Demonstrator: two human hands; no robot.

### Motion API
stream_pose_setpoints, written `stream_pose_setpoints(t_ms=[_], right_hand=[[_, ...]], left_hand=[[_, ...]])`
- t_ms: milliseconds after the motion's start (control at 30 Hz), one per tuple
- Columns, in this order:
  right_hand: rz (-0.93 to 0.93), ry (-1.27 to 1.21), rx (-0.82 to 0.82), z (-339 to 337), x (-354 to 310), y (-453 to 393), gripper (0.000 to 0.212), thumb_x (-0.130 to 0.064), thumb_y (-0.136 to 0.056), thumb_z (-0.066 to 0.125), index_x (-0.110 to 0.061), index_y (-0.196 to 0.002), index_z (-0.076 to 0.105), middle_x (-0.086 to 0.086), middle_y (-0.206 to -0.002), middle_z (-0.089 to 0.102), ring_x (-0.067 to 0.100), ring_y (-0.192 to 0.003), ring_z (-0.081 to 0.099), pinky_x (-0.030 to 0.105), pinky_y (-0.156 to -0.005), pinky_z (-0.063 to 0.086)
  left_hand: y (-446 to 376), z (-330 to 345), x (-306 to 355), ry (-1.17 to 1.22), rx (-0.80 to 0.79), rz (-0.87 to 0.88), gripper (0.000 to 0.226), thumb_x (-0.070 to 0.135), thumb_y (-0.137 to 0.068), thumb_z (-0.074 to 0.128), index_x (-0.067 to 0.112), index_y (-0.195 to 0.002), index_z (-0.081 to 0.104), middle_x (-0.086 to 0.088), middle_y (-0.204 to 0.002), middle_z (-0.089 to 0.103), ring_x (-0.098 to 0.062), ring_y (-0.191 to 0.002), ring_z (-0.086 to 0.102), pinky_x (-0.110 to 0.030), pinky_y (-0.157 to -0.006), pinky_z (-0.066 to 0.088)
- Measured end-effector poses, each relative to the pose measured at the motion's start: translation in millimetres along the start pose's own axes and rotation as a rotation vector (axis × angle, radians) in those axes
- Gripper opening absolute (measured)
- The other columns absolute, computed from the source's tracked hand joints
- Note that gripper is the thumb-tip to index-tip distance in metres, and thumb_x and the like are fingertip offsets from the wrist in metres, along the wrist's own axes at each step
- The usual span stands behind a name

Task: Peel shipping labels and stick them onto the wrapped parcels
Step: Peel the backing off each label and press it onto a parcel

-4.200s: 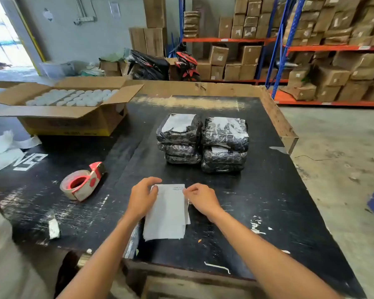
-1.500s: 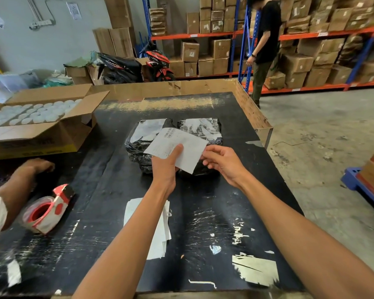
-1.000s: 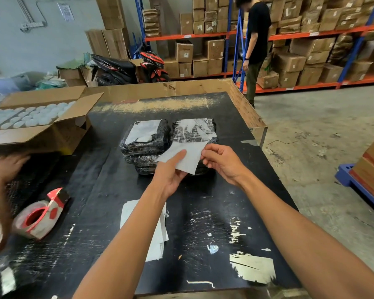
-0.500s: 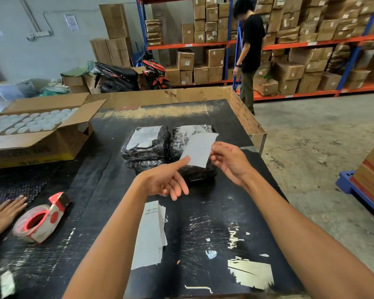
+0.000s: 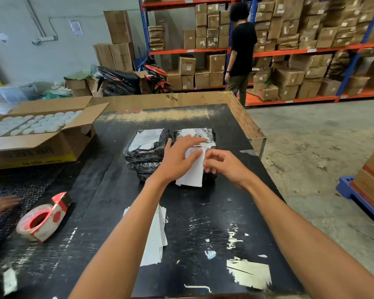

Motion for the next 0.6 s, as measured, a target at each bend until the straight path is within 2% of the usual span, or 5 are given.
stream_pose_setpoints(t_ms=[33,67,133,233,600], right_hand=[[-0.003,0.024,-0.014,-0.4,-0.7,1.7,0.015,-0.002,-0.093,0.063,-0.014,-0.086,0.067,-0.005,-0.071,0.069,0.007,-0.066,0.059,0.018,-0.062,0.045],[-0.003,0.039,-0.023,-0.7,-0.8,3.0,0.014,-0.001,-0.094,0.063,-0.013,-0.087,0.067,-0.006,-0.071,0.069,0.006,-0.066,0.059,0.018,-0.062,0.045],[-0.002,0.07,-0.031,-1.7,0.2,5.5,0.013,-0.002,-0.094,0.064,-0.013,-0.088,0.068,-0.008,-0.071,0.069,0.005,-0.067,0.06,0.018,-0.062,0.045],[0.02,0.109,-0.039,-4.1,4.7,8.6,0.006,-0.005,-0.094,0.065,-0.008,-0.093,0.071,-0.007,-0.073,0.071,0.006,-0.069,0.062,0.02,-0.064,0.045],[0.004,0.136,0.136,-9.0,7.4,9.8,0.009,-0.019,-0.095,0.067,-0.014,-0.094,0.074,0.005,-0.09,0.079,0.012,-0.067,0.064,0.021,-0.06,0.047]], left_hand=[[0.0,-0.1,-1.6,0.024,-0.038,-0.032,0.027,0.027,-0.104,0.052,0.029,-0.127,0.065,0.013,-0.132,0.063,-0.005,-0.129,0.051,-0.05,-0.122,0.006],[0.3,-1.0,-4.3,0.069,-0.063,-0.055,0.022,0.027,-0.104,0.051,0.026,-0.119,0.068,0.012,-0.122,0.067,-0.001,-0.118,0.055,-0.051,-0.119,0.015],[2.6,-0.9,-7.7,0.165,-0.104,-0.074,0.016,0.026,-0.104,0.053,0.018,-0.105,0.067,0.006,-0.101,0.067,0.005,-0.087,0.056,-0.036,-0.09,0.043],[6.9,1.8,-9.2,0.232,-0.153,-0.106,0.016,0.026,-0.104,0.052,0.015,-0.097,0.06,0.006,-0.086,0.06,0.0,-0.068,0.05,-0.021,-0.063,0.039],[8.9,4.8,-9.1,0.152,-0.239,-0.126,0.016,0.025,-0.103,0.054,0.02,-0.091,0.063,0.01,-0.088,0.062,-0.005,-0.075,0.055,-0.024,-0.065,0.04]])
Point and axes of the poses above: each hand's wrist, its own y-axis away from the middle knuckle, its own z-axis out of the palm, x = y × z, the point moved 4 cm from there along -y, towards the middle knuckle
